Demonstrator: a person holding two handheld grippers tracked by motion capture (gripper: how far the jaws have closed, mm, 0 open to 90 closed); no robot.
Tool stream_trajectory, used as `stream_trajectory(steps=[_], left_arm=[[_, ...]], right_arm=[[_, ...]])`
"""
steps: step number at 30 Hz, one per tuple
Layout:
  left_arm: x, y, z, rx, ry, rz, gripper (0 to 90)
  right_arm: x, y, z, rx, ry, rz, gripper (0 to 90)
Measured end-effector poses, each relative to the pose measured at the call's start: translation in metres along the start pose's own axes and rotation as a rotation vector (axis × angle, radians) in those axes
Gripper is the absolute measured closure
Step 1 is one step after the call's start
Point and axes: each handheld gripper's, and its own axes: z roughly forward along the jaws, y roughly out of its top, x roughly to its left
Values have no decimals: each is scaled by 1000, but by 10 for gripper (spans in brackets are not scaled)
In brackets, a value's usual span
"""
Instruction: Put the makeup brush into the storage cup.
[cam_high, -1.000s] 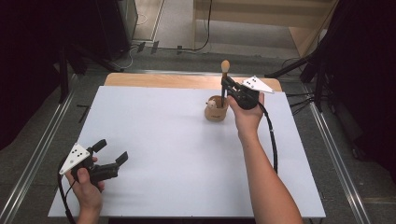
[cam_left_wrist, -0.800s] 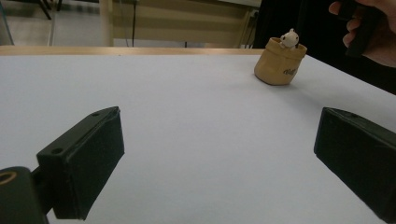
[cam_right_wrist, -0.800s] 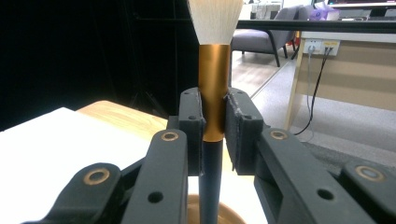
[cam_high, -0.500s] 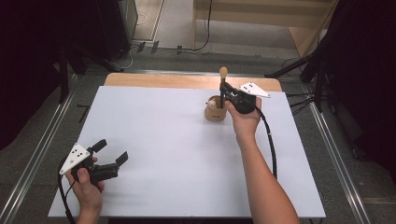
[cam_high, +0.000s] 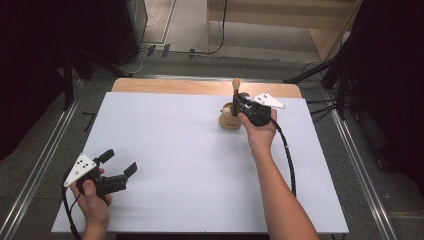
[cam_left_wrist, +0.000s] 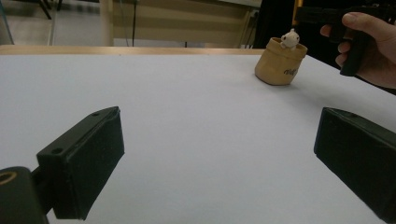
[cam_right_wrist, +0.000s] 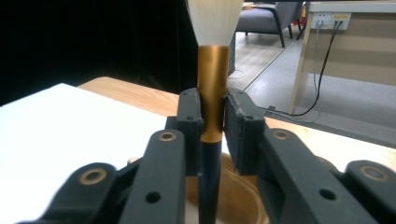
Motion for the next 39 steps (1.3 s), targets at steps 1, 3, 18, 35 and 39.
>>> stream_trajectory(steps=[1, 3, 18, 35, 39], left_arm=[[0, 0, 0, -1, 0, 0, 20], [0, 0, 0, 1, 1, 0, 20], [-2, 0, 2, 2, -1, 6, 20], [-3, 0, 2, 12, 3, 22, 20], [-4, 0, 3, 16, 6, 25, 20]], right_arm=[[0, 0, -1, 1, -15, 8, 687], [0, 1, -4, -1, -28, 24, 643], [0, 0, -40, 8, -20, 27, 232], [12, -8, -80, 37, -3, -39, 0], [12, -10, -89, 34, -10, -39, 0]])
